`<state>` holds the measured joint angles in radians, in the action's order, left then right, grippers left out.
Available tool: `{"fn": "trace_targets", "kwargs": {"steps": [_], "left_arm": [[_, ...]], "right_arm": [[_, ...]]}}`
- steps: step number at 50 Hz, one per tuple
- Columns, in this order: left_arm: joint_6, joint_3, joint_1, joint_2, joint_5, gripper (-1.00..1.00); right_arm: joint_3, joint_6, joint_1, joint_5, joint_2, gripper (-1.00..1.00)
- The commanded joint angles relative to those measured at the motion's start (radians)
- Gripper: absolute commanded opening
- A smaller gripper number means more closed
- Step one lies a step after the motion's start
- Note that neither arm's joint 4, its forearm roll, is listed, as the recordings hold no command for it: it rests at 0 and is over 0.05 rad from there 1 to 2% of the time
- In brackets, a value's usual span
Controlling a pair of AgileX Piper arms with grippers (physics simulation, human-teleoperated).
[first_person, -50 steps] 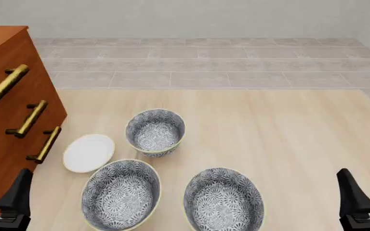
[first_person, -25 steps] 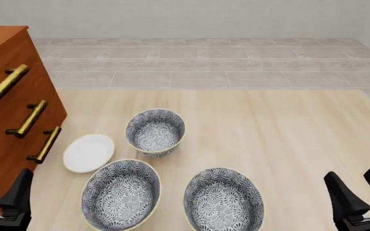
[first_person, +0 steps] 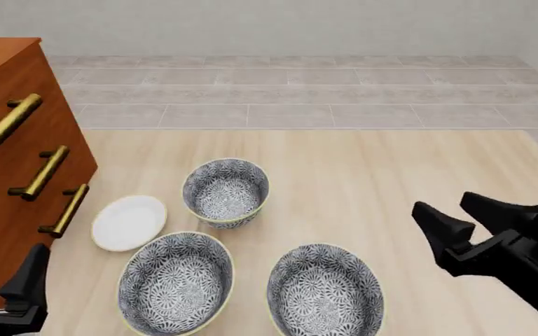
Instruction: Stack the bowl at the front on the bowl in the middle.
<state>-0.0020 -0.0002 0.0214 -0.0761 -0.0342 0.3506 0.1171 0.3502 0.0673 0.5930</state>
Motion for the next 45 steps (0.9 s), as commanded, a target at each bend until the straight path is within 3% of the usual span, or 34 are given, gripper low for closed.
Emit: {"fn": "trace_targets", "kwargs": {"steps": [1,4,13,18,45], "left_arm": [[0.0,0.0,-0.005,-0.008,-0.004,1.0],[0.001,0.0,-0.002,-0.014,-0.008,1.0],[-0.002,0.0,0.002,-0.027,-0.021,1.0],[-0.004,0.0,0.006,-0.03,-0.027,1.0],[-0.014,0.0,0.01,-0.013,-0.008,1.0]], "right_arm": [[0.202,0.066,0.12,0.008,0.314,1.0],[0.25,0.061,0.132,0.017,0.375,1.0],[0.391,0.134,0.176,0.047,0.574,1.0],[0.454,0.141,0.182,0.063,0.643,1.0],[0.653,0.181,0.225,0.113,0.888,1.0]]}}
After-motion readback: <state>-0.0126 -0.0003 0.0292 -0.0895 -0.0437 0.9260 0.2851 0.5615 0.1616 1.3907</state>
